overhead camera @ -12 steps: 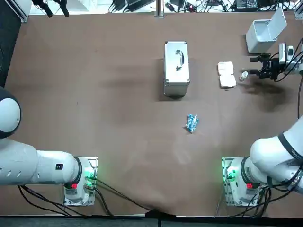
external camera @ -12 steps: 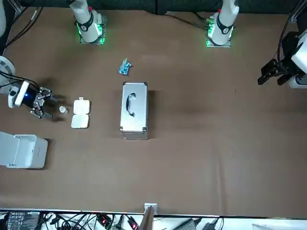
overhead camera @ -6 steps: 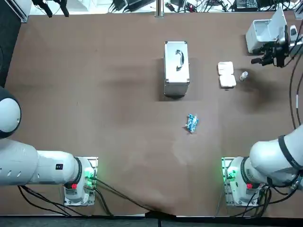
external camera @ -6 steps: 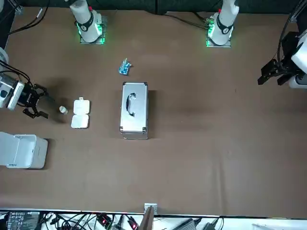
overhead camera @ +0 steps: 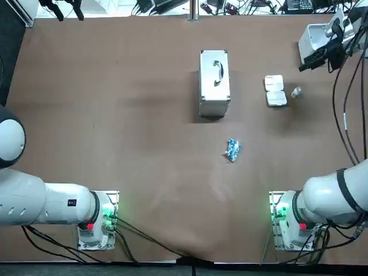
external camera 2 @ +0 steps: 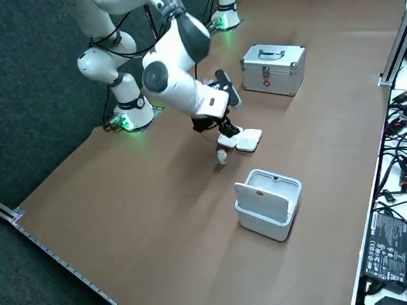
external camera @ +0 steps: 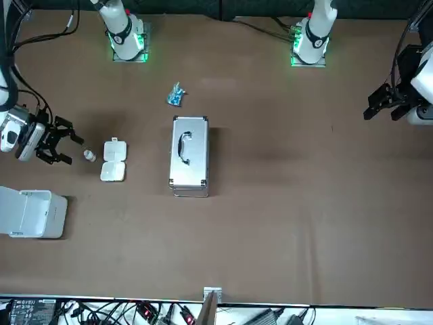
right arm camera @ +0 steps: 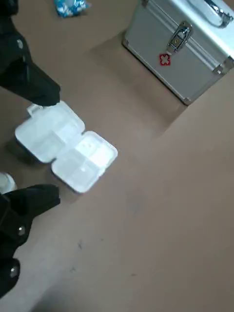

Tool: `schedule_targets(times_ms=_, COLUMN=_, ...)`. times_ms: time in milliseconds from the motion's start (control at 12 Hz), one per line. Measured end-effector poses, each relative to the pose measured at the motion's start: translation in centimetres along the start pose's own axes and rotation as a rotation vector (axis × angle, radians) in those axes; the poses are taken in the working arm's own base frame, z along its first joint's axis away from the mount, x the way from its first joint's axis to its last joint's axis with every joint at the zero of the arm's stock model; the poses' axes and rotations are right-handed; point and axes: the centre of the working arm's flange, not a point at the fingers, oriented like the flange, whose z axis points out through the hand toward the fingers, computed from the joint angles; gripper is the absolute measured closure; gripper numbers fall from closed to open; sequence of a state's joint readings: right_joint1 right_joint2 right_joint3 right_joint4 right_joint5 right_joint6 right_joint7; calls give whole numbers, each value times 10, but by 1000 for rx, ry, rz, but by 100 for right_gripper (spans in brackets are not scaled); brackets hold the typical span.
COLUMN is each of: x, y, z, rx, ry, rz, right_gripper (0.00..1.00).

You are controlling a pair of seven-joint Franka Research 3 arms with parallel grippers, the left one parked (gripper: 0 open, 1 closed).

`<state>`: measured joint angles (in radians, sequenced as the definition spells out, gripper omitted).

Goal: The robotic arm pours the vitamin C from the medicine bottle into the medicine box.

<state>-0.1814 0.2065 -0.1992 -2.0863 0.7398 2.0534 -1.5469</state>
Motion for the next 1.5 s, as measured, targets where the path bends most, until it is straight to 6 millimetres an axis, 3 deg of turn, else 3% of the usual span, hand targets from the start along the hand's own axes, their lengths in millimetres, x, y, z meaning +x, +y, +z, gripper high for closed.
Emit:
schedule_targets(times_ms=750, x=89, y=-85, z=-25, rx=-185, ry=-276, rz=288, right_gripper=0)
schedule_targets(times_ms=1000, x=107, y=-107, z=-29, rx=-240, ry=-327, rz=390, right_gripper=0)
schedule_targets(times_ms=1500, x=167, y=-150, z=-64, rx=-382, ry=-420, rz=552, right_gripper=0)
